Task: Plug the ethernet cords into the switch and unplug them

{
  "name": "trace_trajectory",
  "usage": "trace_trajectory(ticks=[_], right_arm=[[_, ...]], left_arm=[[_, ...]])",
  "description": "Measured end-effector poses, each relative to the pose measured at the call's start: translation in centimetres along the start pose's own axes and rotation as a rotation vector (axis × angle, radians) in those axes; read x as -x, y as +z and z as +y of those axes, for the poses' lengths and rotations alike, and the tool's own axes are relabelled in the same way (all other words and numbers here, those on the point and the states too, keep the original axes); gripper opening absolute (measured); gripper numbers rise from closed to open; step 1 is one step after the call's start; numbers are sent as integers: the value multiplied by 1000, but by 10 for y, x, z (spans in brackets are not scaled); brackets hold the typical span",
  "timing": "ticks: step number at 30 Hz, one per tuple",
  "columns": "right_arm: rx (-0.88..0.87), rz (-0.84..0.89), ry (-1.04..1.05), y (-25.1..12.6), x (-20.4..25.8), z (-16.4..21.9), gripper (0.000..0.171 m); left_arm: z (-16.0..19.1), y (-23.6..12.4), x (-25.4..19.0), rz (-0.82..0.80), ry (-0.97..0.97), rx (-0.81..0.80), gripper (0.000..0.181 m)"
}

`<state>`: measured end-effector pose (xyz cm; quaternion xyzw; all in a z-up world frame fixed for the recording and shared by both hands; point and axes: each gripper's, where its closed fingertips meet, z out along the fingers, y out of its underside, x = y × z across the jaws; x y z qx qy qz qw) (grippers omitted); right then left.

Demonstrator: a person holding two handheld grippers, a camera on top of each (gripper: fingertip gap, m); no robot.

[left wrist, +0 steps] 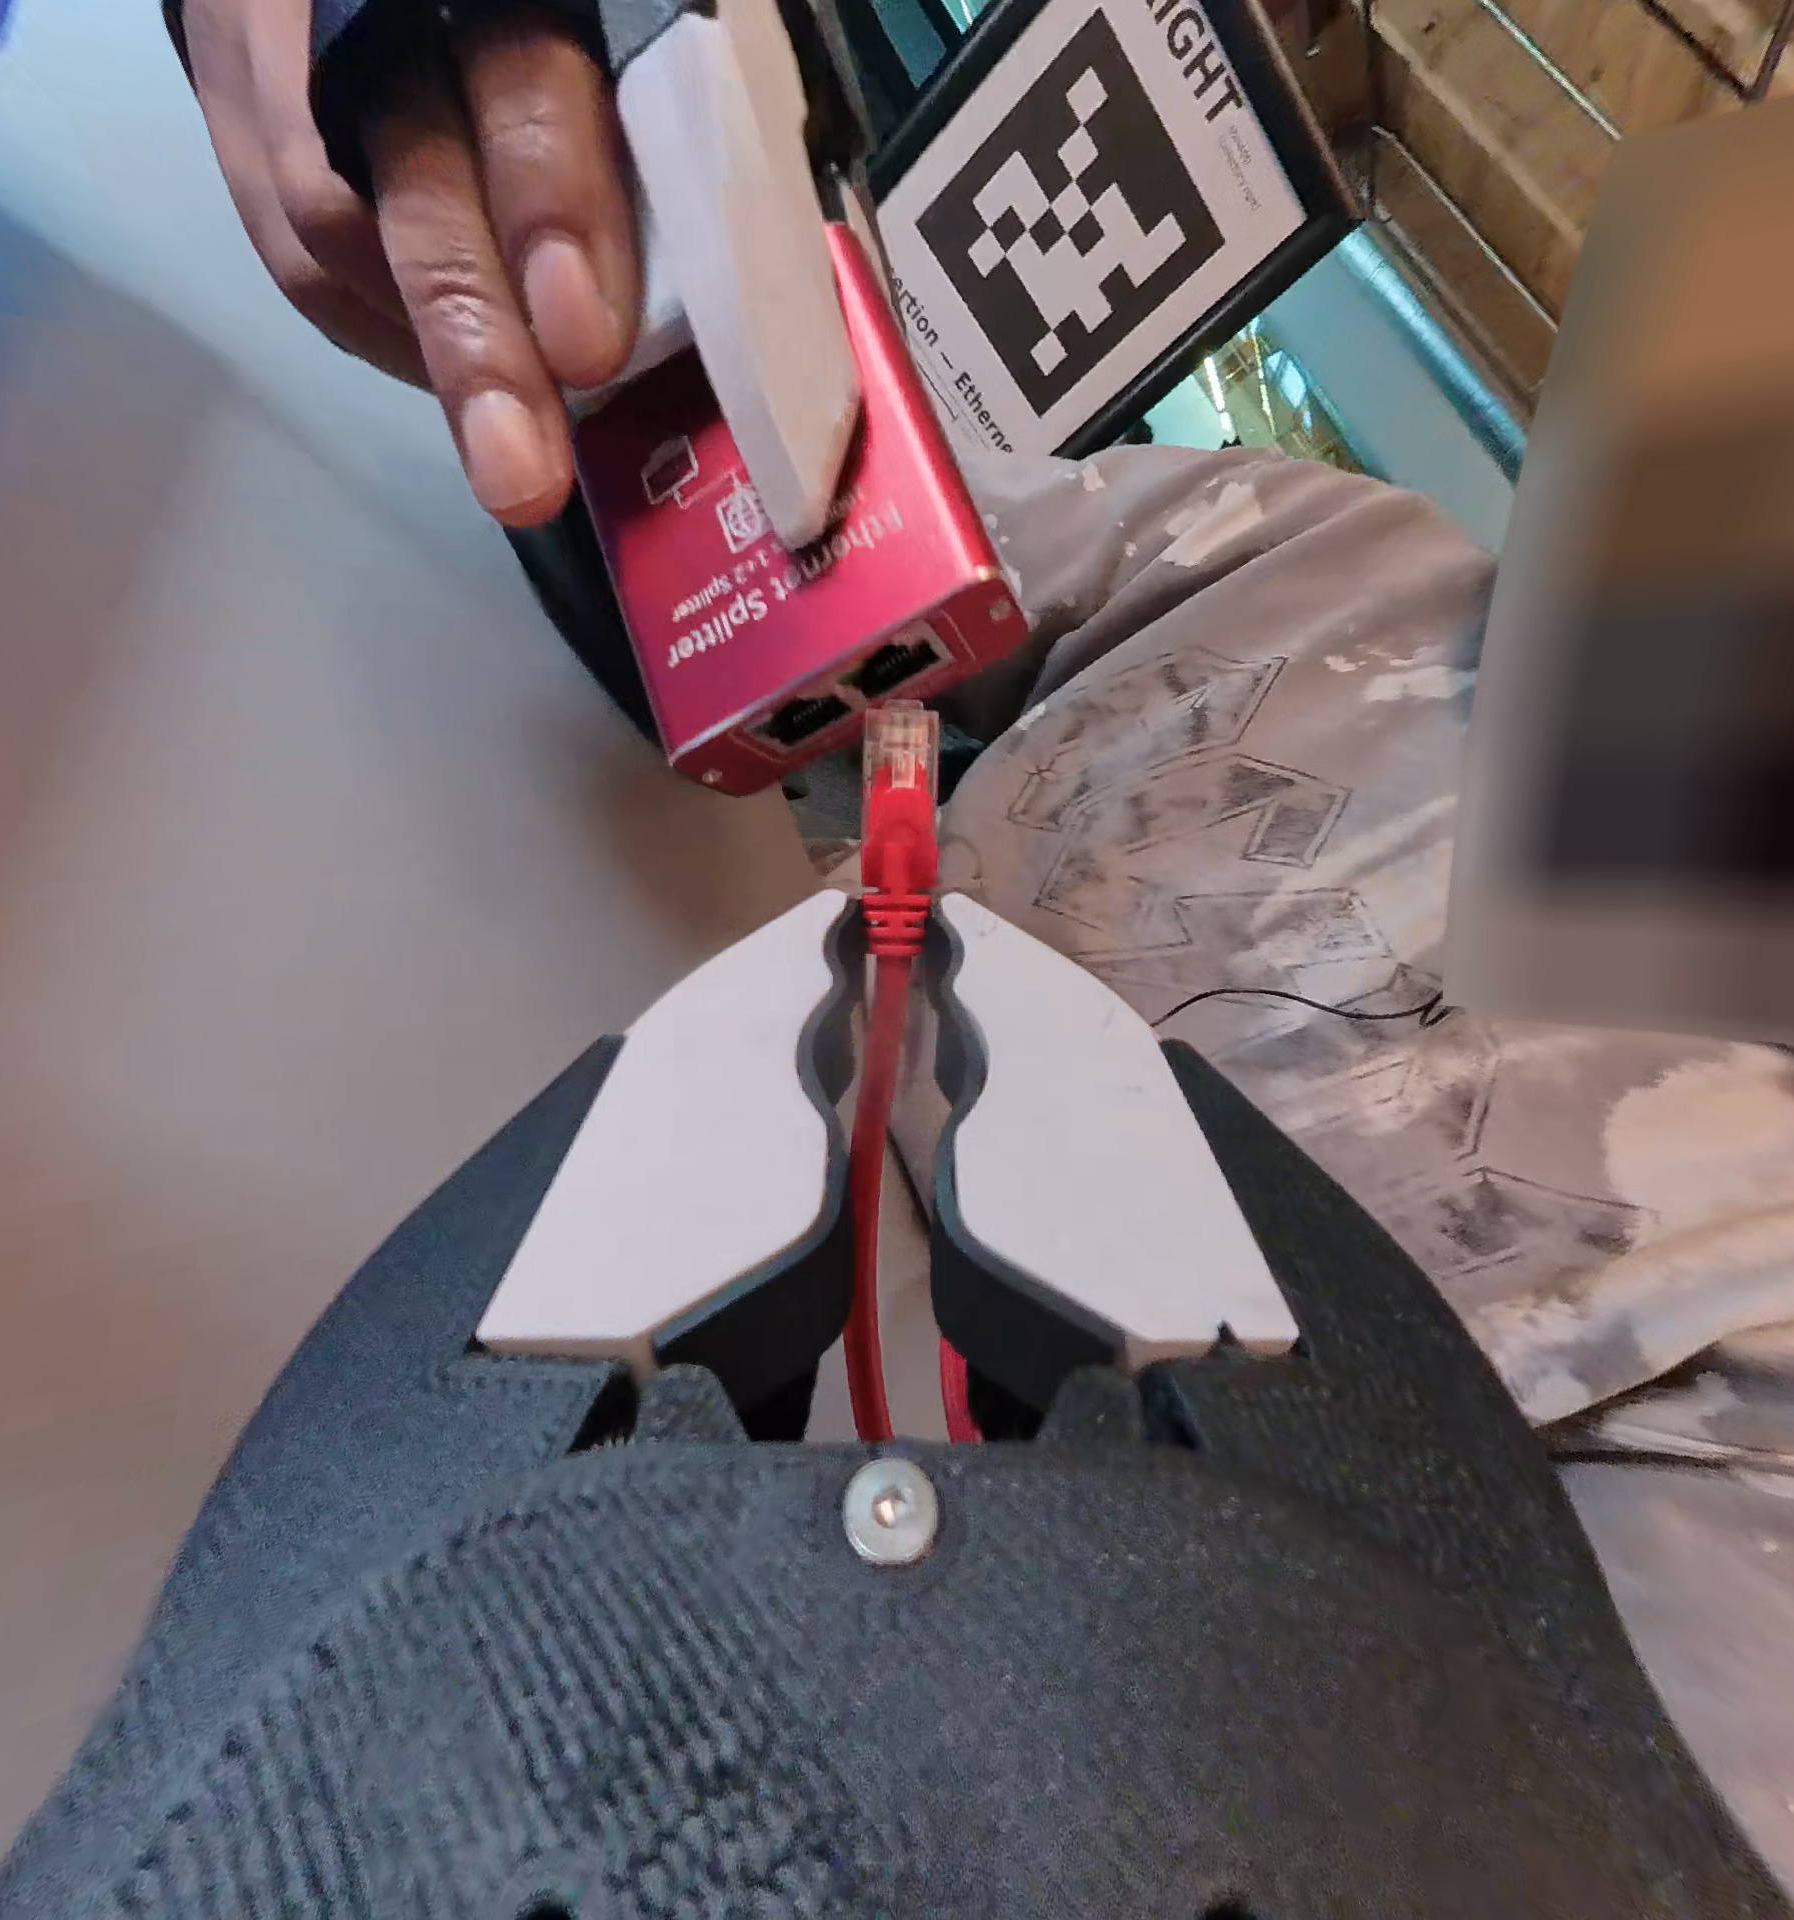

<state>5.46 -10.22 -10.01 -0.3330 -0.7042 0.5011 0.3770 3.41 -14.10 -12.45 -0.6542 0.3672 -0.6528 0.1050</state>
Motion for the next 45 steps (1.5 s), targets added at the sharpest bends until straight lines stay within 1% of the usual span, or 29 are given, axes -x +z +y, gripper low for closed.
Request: trace_trajectory(ticks=[6, 12, 16, 18, 21, 24, 26, 29, 31, 32, 35, 36, 37, 39, 42, 45], right_arm=[[27, -43, -51, 3, 10, -1, 28], [57, -90, -122, 4, 21, -9, 28], [84, -175, -146, 4, 33, -14, 28], [83, -217, -151, 4, 37, -19, 28], [73, -301, -128, 6, 44, -26, 29], [28, -354, -106, 7, 47, -38, 29], [12, -368, -95, 8, 46, -43, 29], [-25, -420, -44, 13, 50, -46, 29], [-53, -408, -31, 15, 49, -49, 29], [-58, -374, -37, 15, 44, -50, 29], [-80, -242, -62, 8, 25, -52, 29], [-113, -216, -49, 4, 22, -57, 28], [-141, -185, -41, 0, 19, -61, 28], [-154, -139, -38, -6, 16, -62, 28], [-166, -91, -20, -17, 16, -62, 28], [-207, -55, 5, -31, 17, -66, 28]], left_arm=[[6, 2, 4, 52, -81, -8, 11], [13, 14, 0, 132, -136, 33, 11], [17, 22, -4, 191, -154, 62, 11], [14, 25, -9, 242, -161, 47, 11], [15, 33, -17, 283, -121, 68, 10], [12, 37, -25, 257, -42, 46, 10], [8, 36, -28, 248, -24, 20, 10], [12, 39, -23, 204, -1, 35, 9], [12, 38, -23, 178, 28, 38, 10], [10, 34, -22, 150, 55, 30, 10], [-10, 11, -13, -49, 177, -67, 12], [-18, -1, -13, -115, 218, -101, 19], [-24, -17, -11, -215, 256, -125, 26], [-30, -58, 0, -485, 347, -152, 29], [-18, -114, 3, -784, 399, -127, 29], [10, -160, 5, -1032, 386, -69, 29]])
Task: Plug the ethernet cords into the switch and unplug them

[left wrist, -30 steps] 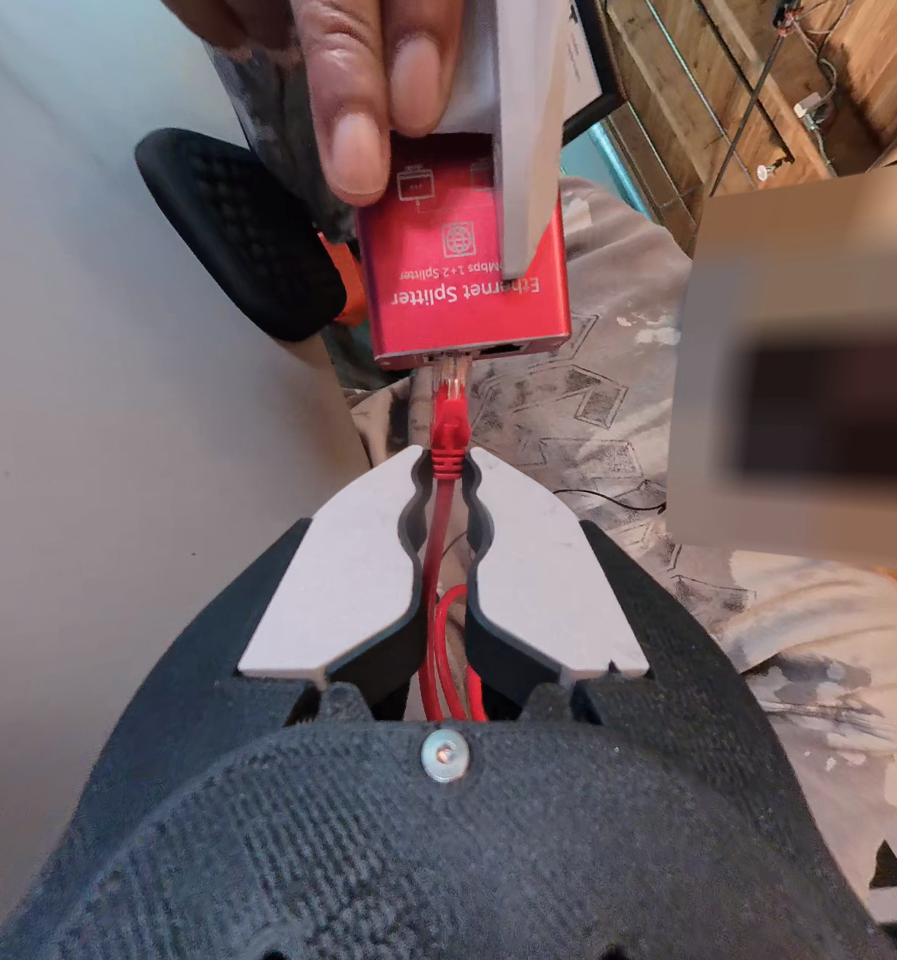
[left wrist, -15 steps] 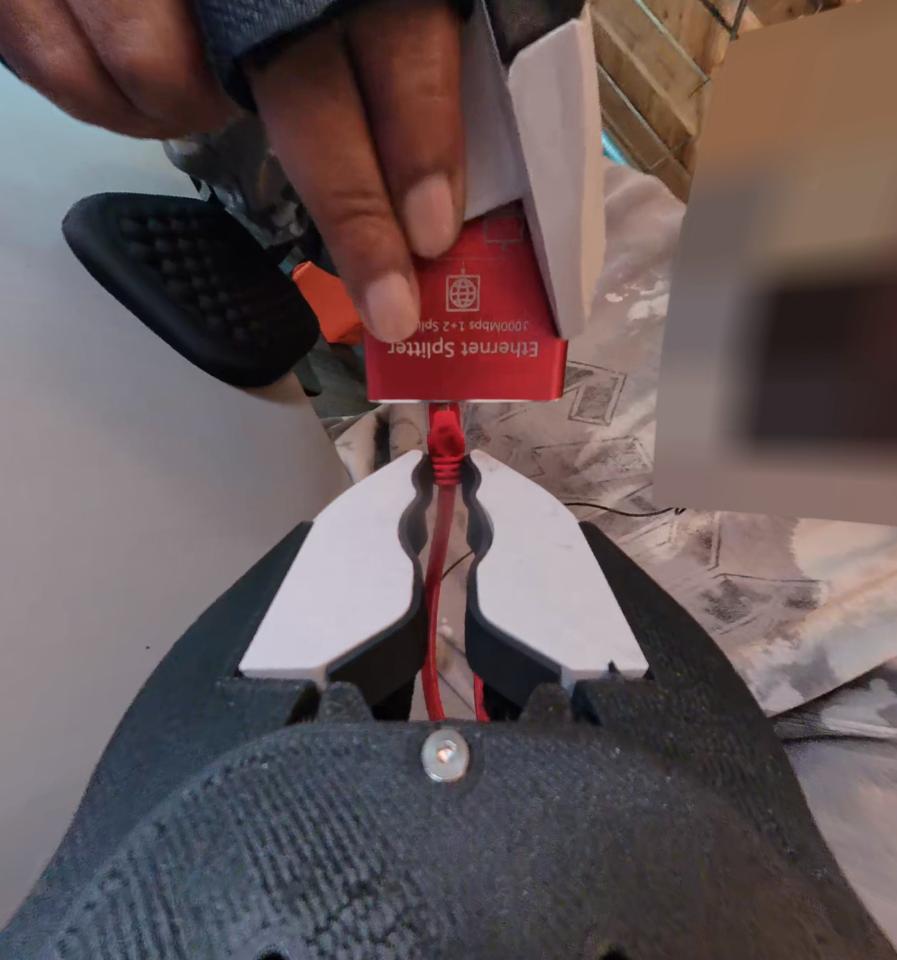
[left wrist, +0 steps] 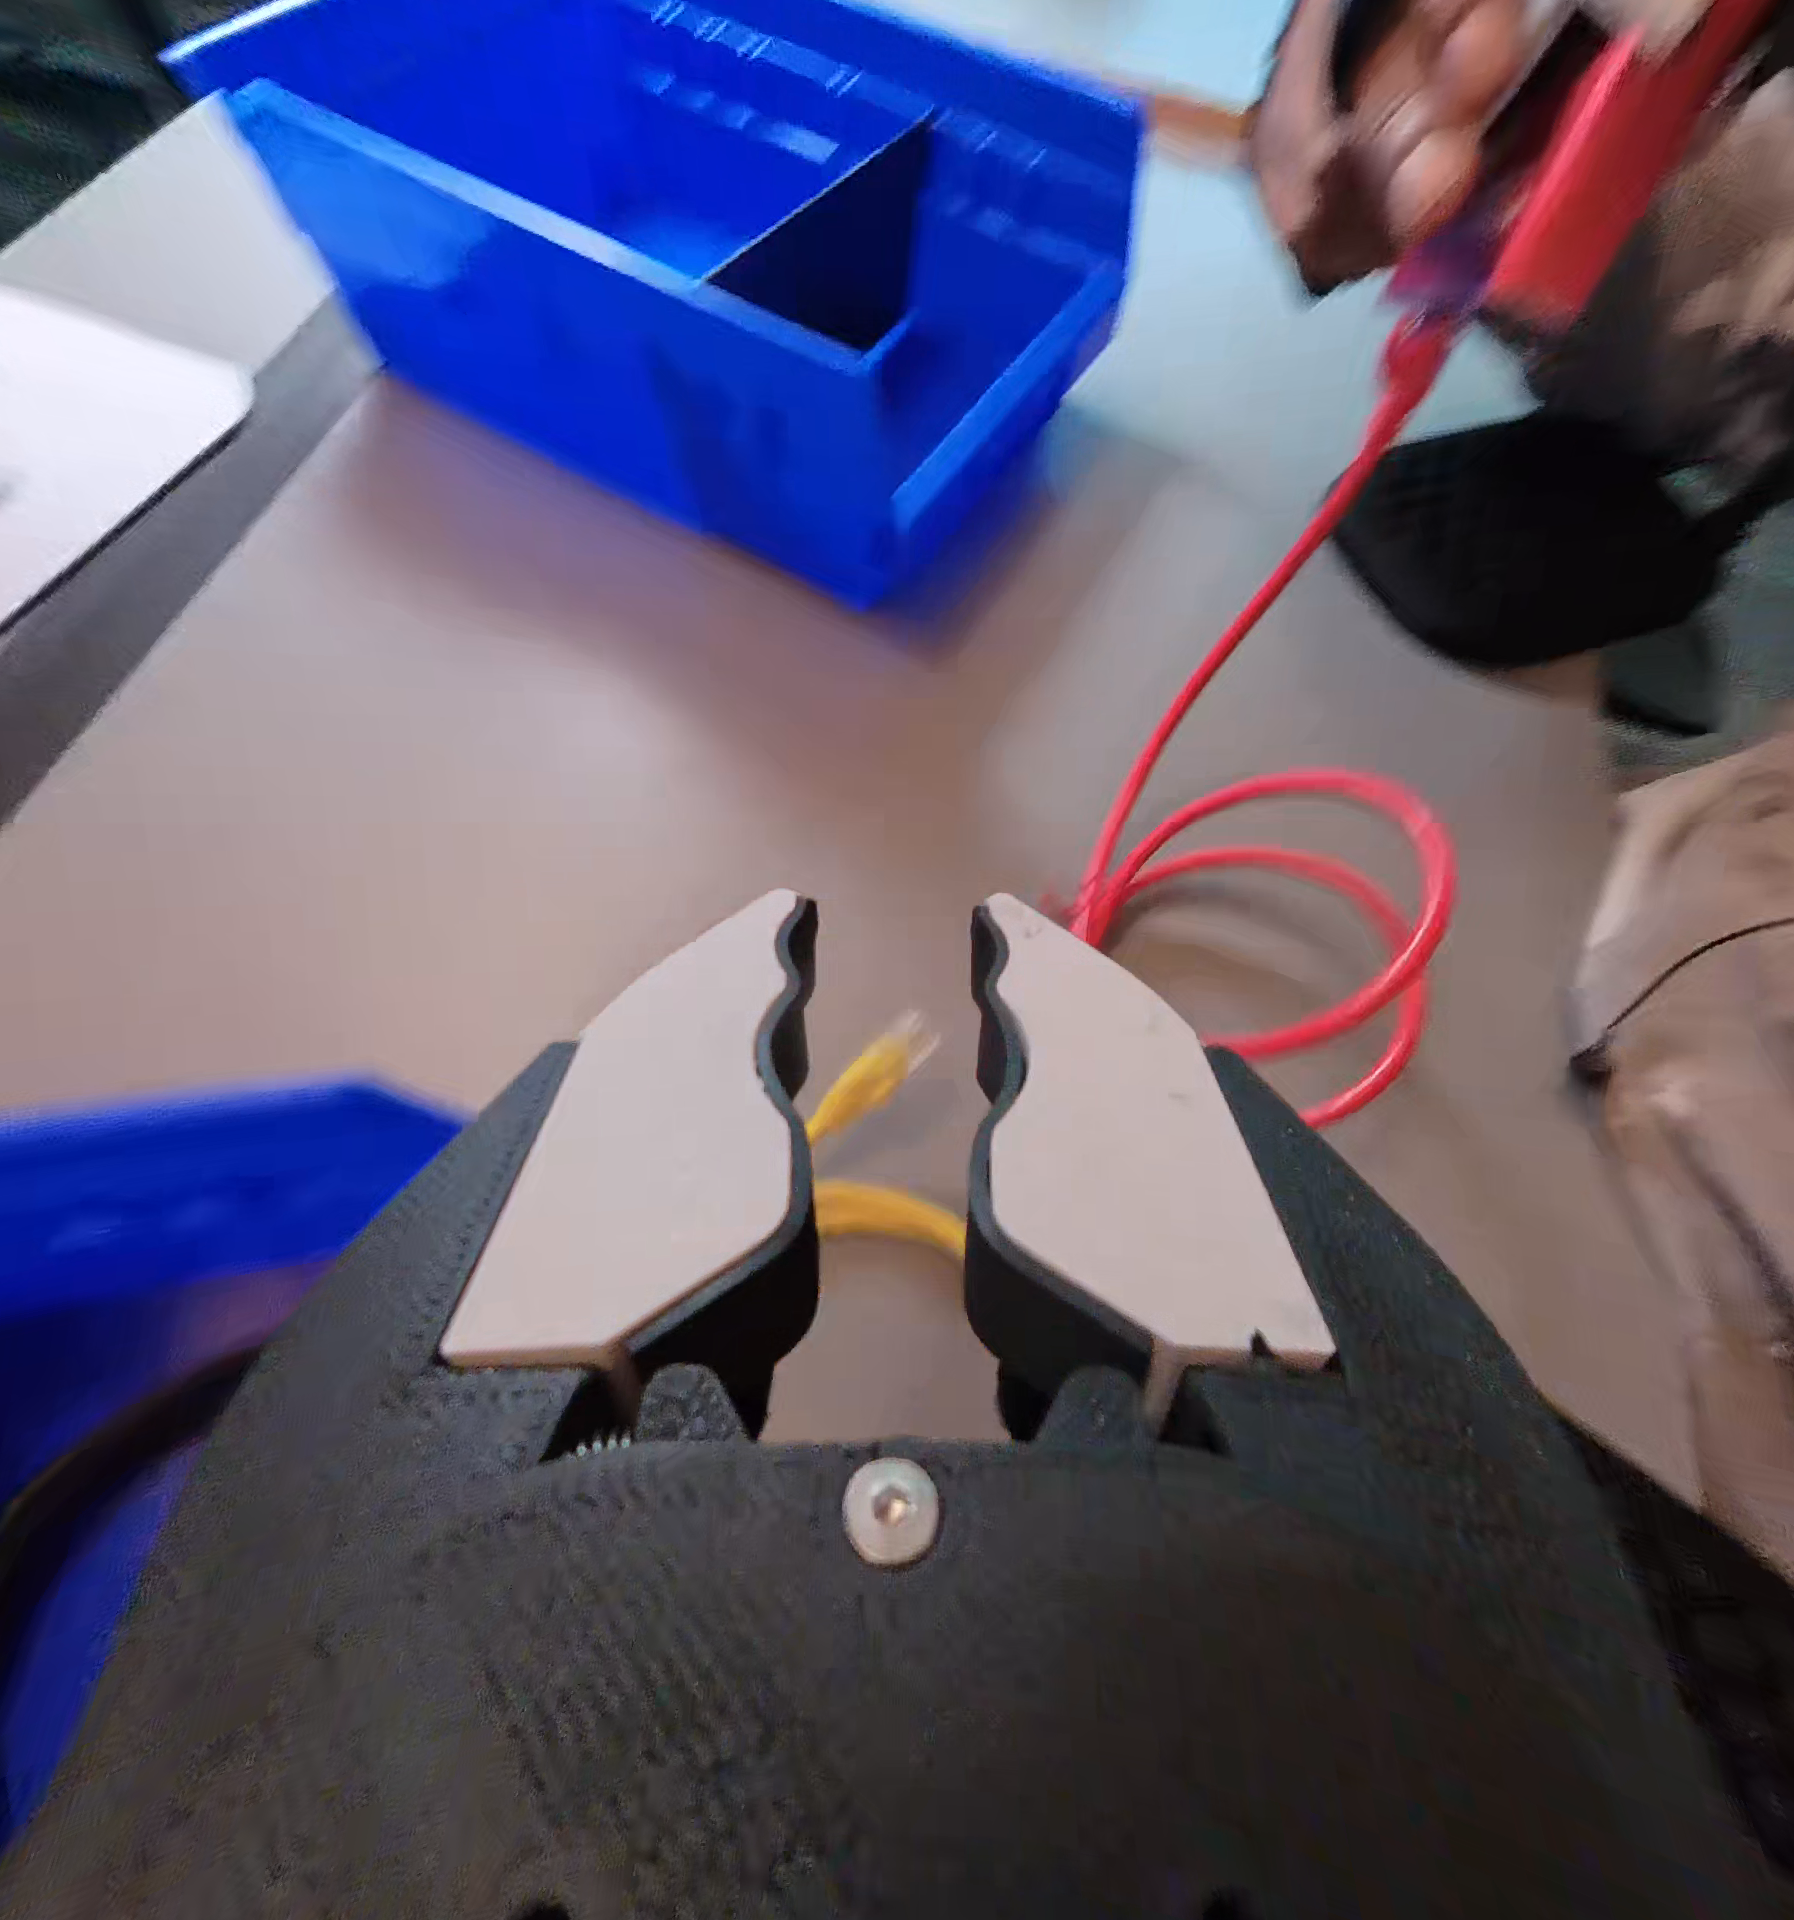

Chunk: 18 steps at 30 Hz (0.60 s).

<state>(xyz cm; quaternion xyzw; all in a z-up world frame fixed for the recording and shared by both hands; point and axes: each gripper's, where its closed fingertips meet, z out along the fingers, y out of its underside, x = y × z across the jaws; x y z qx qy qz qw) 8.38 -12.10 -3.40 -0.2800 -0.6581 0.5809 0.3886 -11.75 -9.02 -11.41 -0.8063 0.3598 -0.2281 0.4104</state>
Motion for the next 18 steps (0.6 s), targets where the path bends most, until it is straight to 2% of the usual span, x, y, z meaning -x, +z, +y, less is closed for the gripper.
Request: trace_trajectory(ticks=[4, 10, 13, 18], right_arm=[[-80, 26, 26, -14, 2, -10, 28], [-184, 23, 71, -19, -1, -22, 28], [-201, 37, 98, -21, -4, -23, 28], [-250, 65, 125, -27, -6, -22, 28]], left_arm=[[42, -16, 14, -125, 30, 101, 26], [81, 26, 20, -239, 334, 239, 29], [89, 47, 21, -215, 416, 267, 30], [88, 62, 23, -177, 500, 272, 16]])
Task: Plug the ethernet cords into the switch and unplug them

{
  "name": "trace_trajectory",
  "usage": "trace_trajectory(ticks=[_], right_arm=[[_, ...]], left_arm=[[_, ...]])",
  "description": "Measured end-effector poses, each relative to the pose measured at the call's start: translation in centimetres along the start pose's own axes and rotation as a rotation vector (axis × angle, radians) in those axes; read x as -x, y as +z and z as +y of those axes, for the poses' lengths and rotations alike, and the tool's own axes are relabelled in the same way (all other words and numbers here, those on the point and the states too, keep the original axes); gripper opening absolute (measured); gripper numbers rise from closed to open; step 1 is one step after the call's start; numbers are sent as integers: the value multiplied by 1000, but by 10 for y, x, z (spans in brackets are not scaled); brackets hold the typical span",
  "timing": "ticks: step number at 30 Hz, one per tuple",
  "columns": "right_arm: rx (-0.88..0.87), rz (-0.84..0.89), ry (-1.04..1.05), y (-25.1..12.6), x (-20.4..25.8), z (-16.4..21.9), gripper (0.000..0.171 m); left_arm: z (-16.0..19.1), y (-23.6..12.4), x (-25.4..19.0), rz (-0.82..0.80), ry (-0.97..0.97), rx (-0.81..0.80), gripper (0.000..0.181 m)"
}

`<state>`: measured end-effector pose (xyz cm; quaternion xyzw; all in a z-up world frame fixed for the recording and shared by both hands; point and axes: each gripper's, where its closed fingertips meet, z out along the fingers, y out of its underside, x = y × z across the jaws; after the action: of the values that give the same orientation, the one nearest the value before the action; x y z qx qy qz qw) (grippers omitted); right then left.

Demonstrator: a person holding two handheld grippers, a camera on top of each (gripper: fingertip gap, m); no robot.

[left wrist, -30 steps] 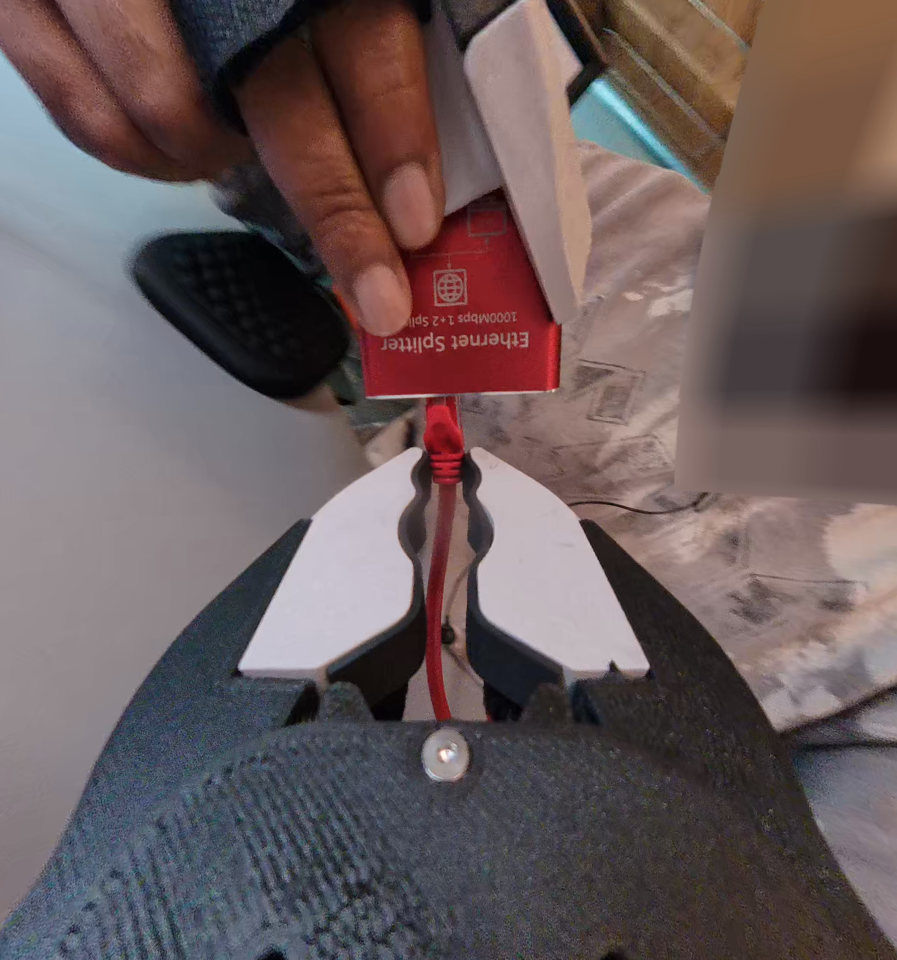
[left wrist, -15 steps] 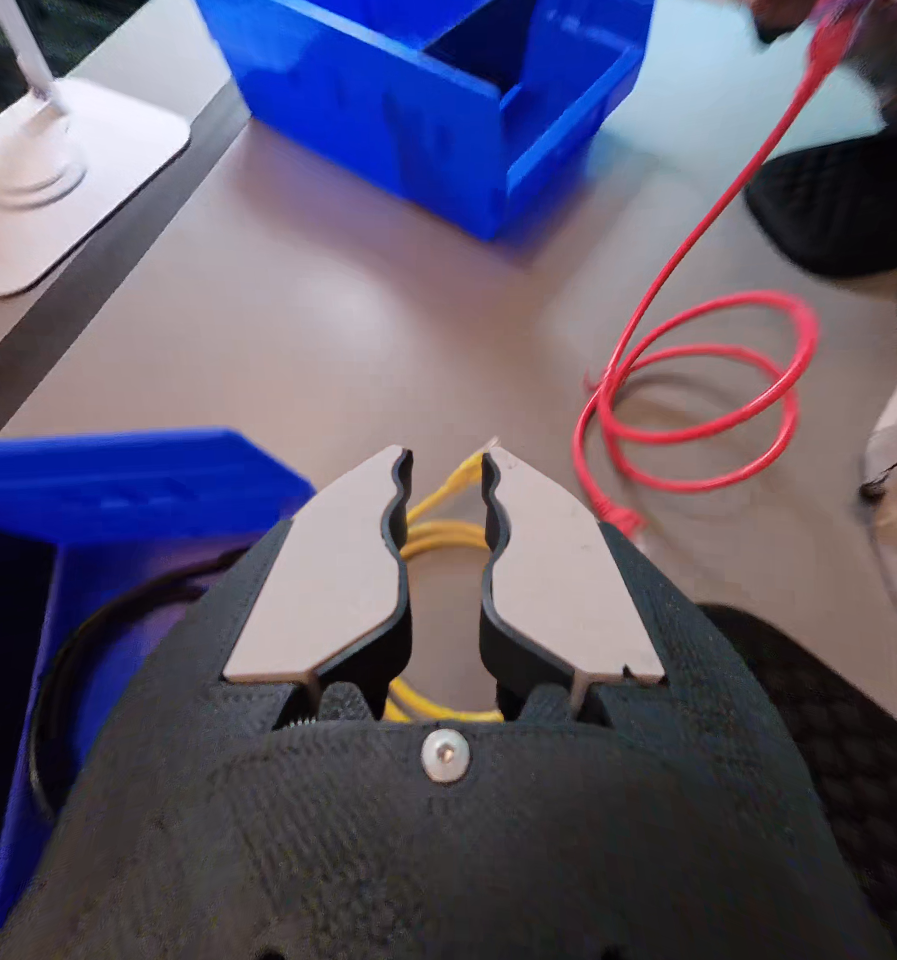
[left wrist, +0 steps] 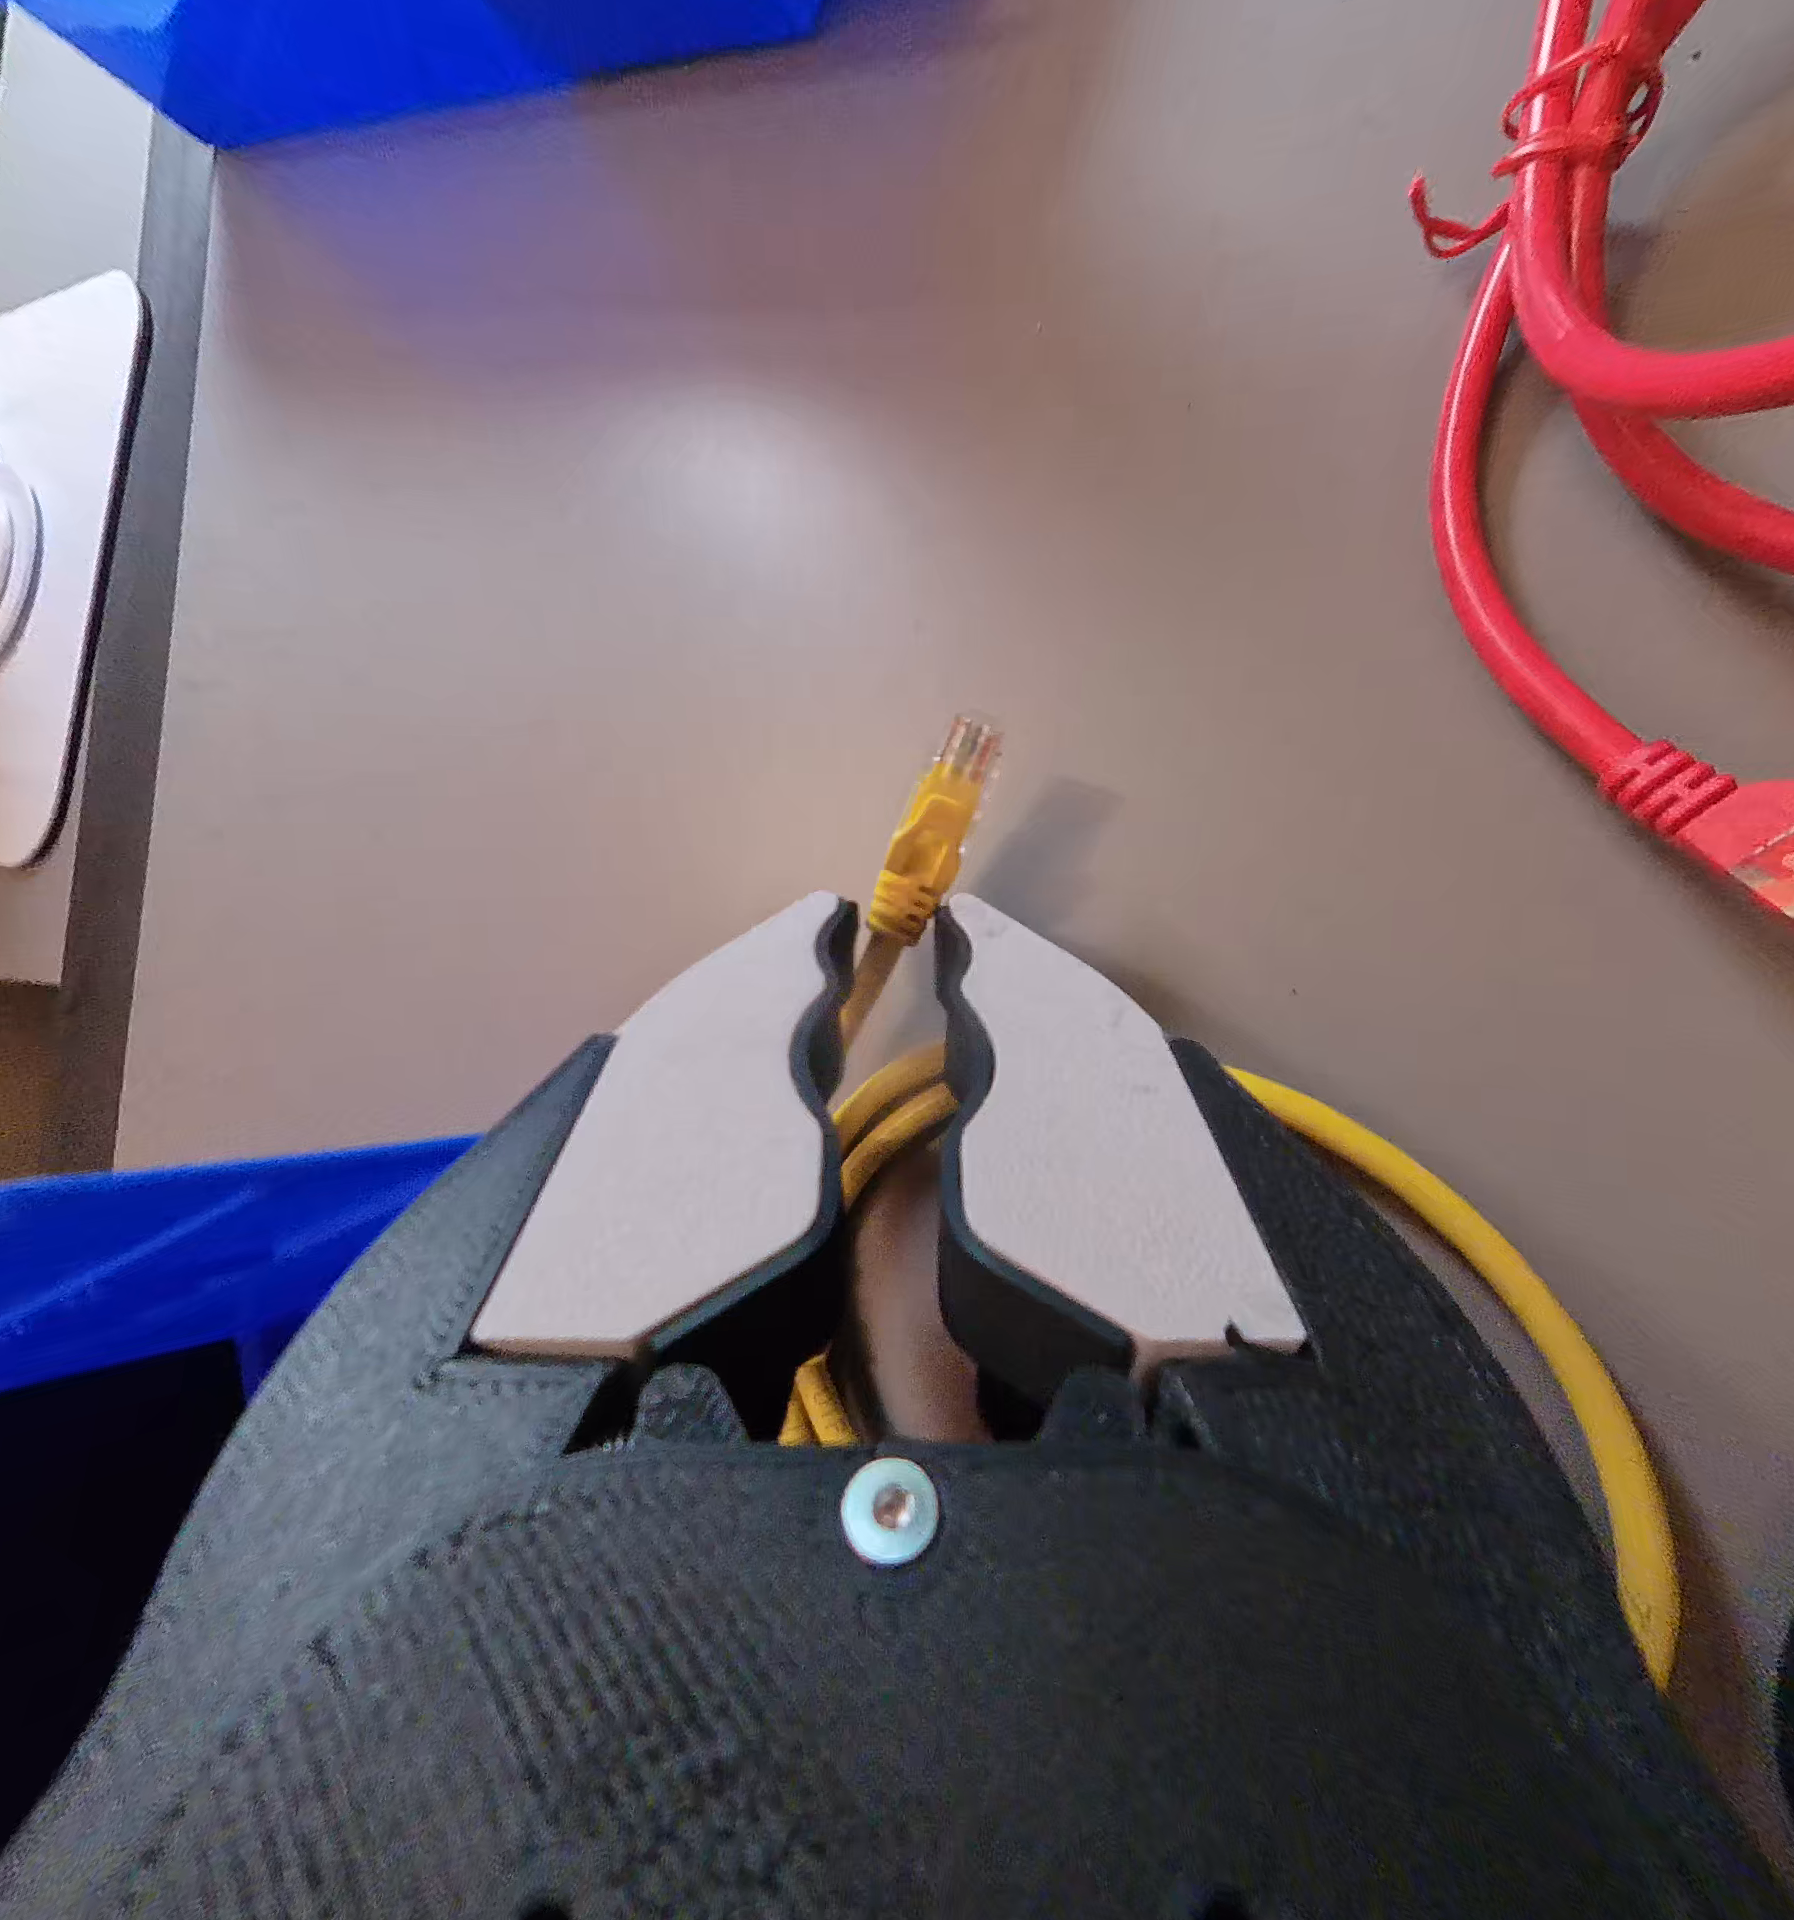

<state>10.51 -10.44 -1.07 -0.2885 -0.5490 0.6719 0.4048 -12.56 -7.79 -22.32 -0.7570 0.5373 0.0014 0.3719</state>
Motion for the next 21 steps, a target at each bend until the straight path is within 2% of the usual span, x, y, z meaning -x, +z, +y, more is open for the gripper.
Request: trace_trajectory(ticks=[5, 7, 10, 15, 18, 21], right_arm=[[-51, 18, 50, -5, -9, 3, 28], [-54, 30, 66, -6, -13, 4, 28], [-38, 39, 71, -3, -16, 8, 28], [-44, 29, 91, 4, -16, 13, 28], [-37, 23, 106, 10, -16, 21, 28], [-53, 17, 132, 15, -17, 26, 28]], left_arm=[[-12, 10, -1, 33, -22, -16, 12], [-29, 8, -1, 78, -102, -88, 12], [-71, -5, -4, 197, -249, -281, 11], [-135, -37, -20, 574, -480, -542, 11], [-157, -48, -38, 881, -613, -609, 12], [-171, -42, -56, 1034, -655, -631, 12]])
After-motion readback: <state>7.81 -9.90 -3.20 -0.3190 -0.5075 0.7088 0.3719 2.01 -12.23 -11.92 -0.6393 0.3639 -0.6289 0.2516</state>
